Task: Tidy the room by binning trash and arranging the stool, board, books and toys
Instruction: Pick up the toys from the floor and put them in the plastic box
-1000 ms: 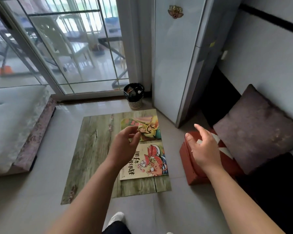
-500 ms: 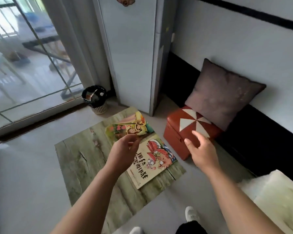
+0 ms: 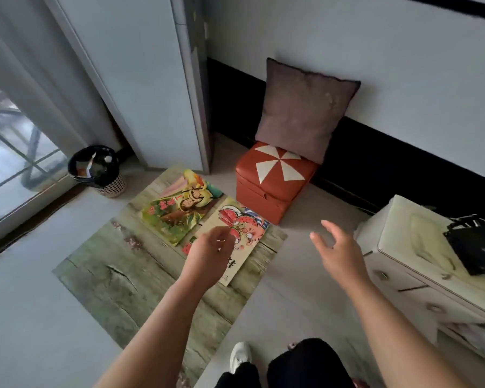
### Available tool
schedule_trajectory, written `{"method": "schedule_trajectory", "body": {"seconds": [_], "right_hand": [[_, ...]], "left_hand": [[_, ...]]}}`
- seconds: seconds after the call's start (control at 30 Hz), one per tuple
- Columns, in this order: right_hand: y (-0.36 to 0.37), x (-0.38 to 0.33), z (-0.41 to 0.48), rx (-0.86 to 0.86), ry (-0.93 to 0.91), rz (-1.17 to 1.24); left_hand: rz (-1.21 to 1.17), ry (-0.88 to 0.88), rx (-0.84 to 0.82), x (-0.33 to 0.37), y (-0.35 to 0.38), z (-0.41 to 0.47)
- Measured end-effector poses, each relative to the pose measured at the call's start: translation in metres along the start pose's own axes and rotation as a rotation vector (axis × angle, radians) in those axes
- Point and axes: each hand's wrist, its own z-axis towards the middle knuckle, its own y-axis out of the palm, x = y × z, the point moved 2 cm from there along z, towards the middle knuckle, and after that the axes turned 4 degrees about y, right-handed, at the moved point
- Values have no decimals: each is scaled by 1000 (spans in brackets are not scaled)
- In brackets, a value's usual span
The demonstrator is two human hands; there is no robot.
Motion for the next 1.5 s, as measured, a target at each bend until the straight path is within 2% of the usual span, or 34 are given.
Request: {"method": "schedule_trajectory", "body": {"seconds": [0.13, 0.4, 0.47, 0.67, 0.9, 1.17, 1.33, 1.5], "right_hand": [[-9, 35, -14, 47, 73, 23], [-57, 148, -74, 227, 366, 102], [-57, 161, -83, 215, 395, 110], [-80, 221, -147, 315, 534, 146], [-75, 229, -197, 311, 453, 176], [-53, 217, -268, 272, 307, 159], [-45, 215, -313, 308, 309, 148], [-41, 219, -362, 445, 382, 186]], "left_hand": [[48, 49, -88, 8, 28, -4], [136, 194, -385, 55, 129, -16], [169, 213, -391, 56, 136, -19], [234, 290, -543, 75, 183, -66], [218, 317, -483, 70, 171, -132], [213, 259, -363, 21, 119, -221], [223, 268, -330, 2, 92, -251], [231, 335, -396, -5, 83, -269]]}}
